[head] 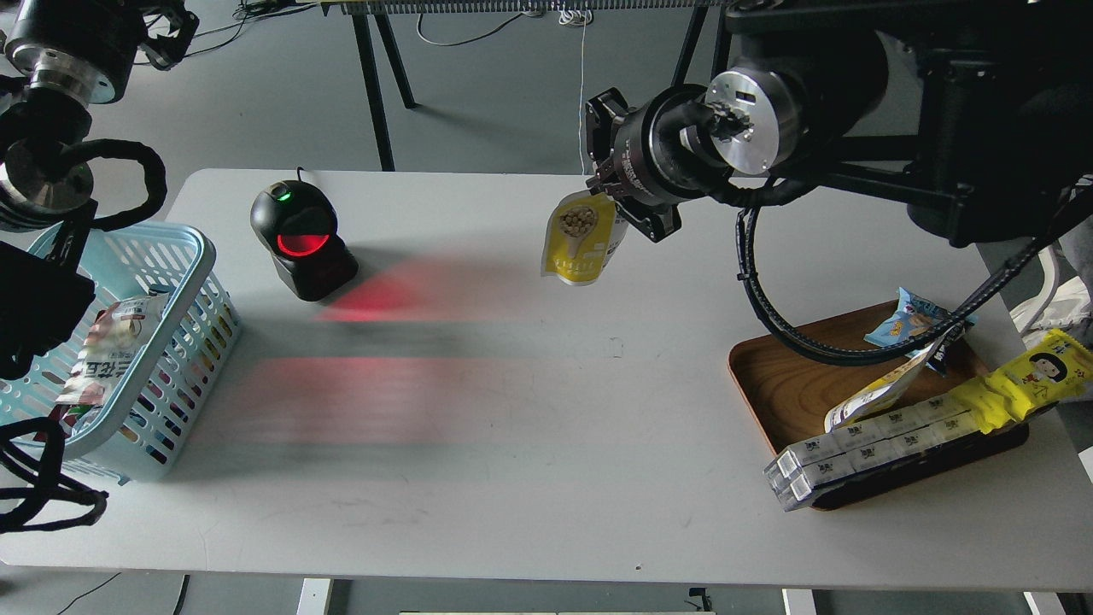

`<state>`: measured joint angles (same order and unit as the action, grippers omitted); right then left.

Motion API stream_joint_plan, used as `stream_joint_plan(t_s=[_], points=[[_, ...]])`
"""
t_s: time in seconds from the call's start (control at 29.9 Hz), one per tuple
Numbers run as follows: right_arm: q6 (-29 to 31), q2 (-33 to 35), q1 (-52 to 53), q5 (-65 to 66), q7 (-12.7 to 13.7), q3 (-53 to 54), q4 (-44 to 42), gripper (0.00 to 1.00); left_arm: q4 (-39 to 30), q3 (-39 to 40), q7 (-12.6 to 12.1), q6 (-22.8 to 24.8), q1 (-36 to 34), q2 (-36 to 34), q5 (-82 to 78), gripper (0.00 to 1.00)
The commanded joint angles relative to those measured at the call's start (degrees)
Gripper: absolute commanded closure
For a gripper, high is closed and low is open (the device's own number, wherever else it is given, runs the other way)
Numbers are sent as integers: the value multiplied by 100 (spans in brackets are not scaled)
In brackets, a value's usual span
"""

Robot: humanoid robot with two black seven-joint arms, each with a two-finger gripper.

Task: Scan snack and place in basket
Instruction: 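Carry the yellow bag with the right gripper toward the scanner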

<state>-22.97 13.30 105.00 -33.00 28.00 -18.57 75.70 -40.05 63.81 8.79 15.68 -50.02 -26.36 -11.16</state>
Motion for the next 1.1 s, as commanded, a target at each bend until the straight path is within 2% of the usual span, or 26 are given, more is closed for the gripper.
stream_joint_plan(t_s=[0.0,0.27,0.57,1.07], points=[[-76,-423,-426,144,0,344,-397,100,-3,17,0,-4,-8,8,0,0],[-181,-1330,-1104,444,0,793,-1136,100,-3,26,0,-4,-17,-1,0,0],[-199,-1330,-1403,532,0,881,-1909,100,-3,35,0,-4,-17,8,0,0],[-191,-1330,-1526,541,0,882,-2024,100,-11,44,0,5,-17,8,9,0]])
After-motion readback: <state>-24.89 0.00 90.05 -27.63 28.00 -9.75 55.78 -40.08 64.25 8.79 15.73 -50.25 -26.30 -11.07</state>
